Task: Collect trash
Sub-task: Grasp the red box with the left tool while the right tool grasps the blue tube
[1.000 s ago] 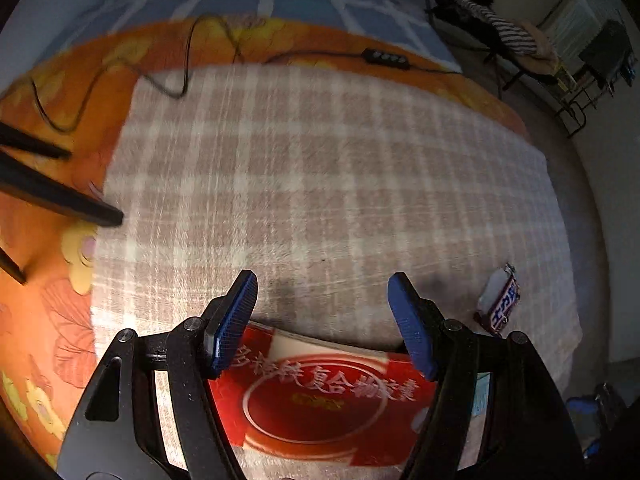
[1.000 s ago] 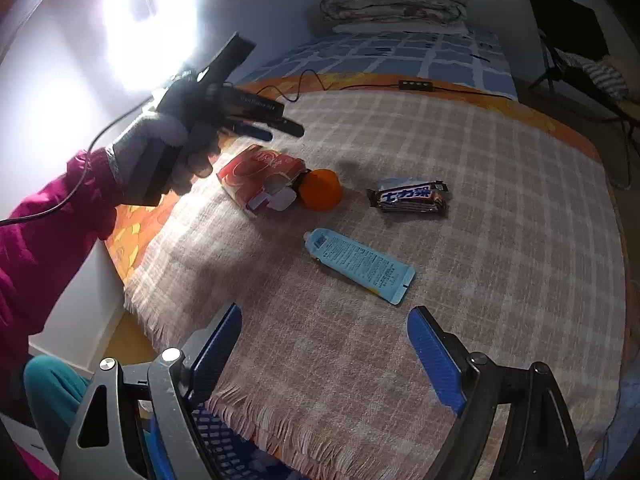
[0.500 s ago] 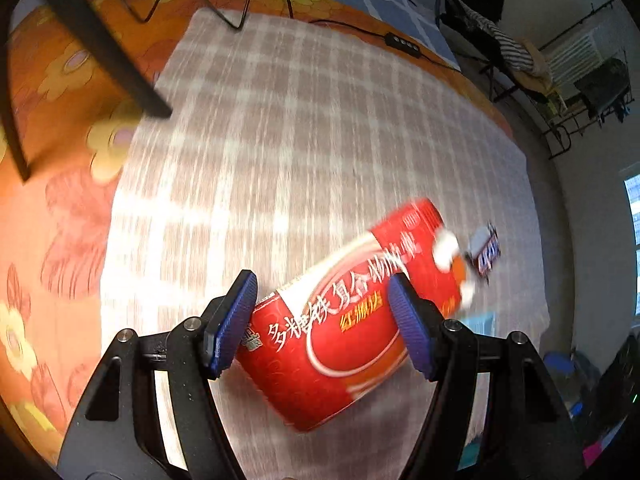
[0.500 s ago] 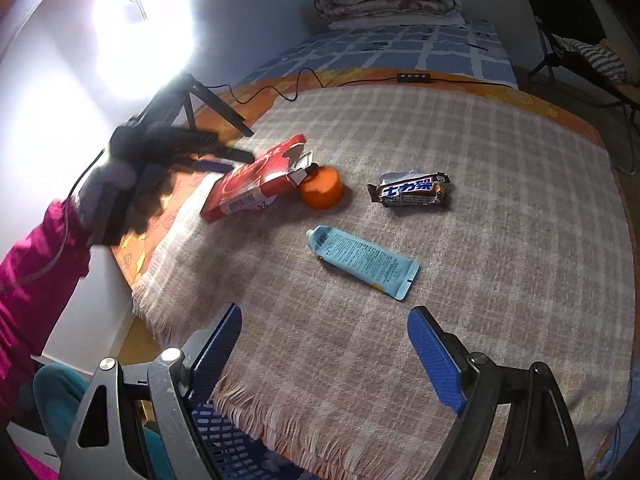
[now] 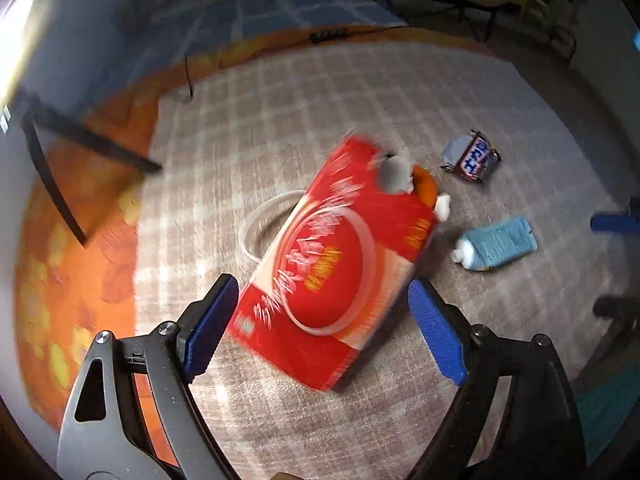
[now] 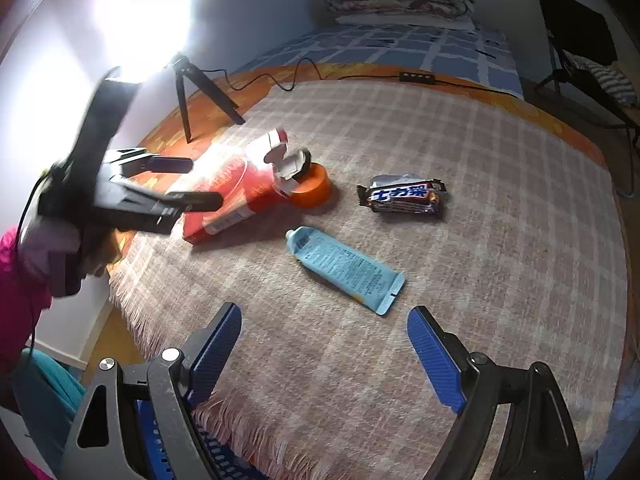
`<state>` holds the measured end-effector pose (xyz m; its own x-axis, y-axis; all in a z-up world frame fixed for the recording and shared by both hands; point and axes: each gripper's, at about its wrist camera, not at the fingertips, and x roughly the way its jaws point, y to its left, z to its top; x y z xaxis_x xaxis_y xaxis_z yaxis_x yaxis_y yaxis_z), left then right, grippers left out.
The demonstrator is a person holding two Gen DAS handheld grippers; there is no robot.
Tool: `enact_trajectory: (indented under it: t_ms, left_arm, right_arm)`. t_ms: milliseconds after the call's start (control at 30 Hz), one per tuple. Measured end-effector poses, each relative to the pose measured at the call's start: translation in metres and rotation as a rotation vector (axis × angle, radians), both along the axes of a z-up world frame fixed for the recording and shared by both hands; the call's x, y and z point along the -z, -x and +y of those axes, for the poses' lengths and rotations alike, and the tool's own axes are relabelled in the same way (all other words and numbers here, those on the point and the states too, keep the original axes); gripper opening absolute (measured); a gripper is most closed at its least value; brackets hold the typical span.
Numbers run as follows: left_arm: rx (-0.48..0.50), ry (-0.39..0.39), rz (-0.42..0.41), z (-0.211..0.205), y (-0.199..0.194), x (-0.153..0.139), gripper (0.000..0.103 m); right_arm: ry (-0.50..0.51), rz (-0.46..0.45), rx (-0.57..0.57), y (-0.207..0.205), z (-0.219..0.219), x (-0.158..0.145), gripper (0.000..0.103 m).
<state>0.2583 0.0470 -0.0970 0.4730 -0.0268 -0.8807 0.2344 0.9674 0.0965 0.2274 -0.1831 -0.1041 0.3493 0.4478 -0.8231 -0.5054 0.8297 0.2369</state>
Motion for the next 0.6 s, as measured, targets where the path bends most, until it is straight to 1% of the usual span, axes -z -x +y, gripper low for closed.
enact_trajectory:
  t_ms: [67,133,167,300,400,467,533,600]
  left_arm:
    - [0.03,-0.051,-0.045,-0.012,0.008,-0.004,0.089]
    - [0.055,-0.084,-0.063,-0.02,0.012,-0.004,0.089]
    - [0.068,-0.095,-0.057,-0.021,0.013,-0.002,0.089]
    - [0.1,-0.151,0.009,-0.03,0.0,0.024,0.089]
    - [0.095,-0.176,0.047,-0.029,-0.009,0.041,0.089]
    - [0.083,-0.196,0.041,-0.026,-0.014,0.048,0.09]
    - [0.08,-0.182,0.039,-0.021,-0.019,0.051,0.09]
    - [0.06,-0.133,0.056,-0.01,-0.026,0.049,0.089]
  right_arm:
    - [-0.002,0.002,0.013,-0.003,-0.004,0.001,0.087]
    - [-0.013,0.01,0.023,-0.005,-0.007,0.002,0.087]
    - [-0.02,0.016,0.025,-0.006,-0.008,0.003,0.087]
    - [-0.014,0.024,0.028,-0.01,-0.008,0.006,0.087]
    - [-0.004,0.018,0.024,-0.013,-0.006,0.007,0.087]
    - [0.002,0.015,0.02,-0.015,-0.004,0.008,0.087]
    - [0.006,0.017,0.015,-0.017,-0.002,0.01,0.087]
    - [0.014,0.016,0.008,-0.02,0.0,0.013,0.087]
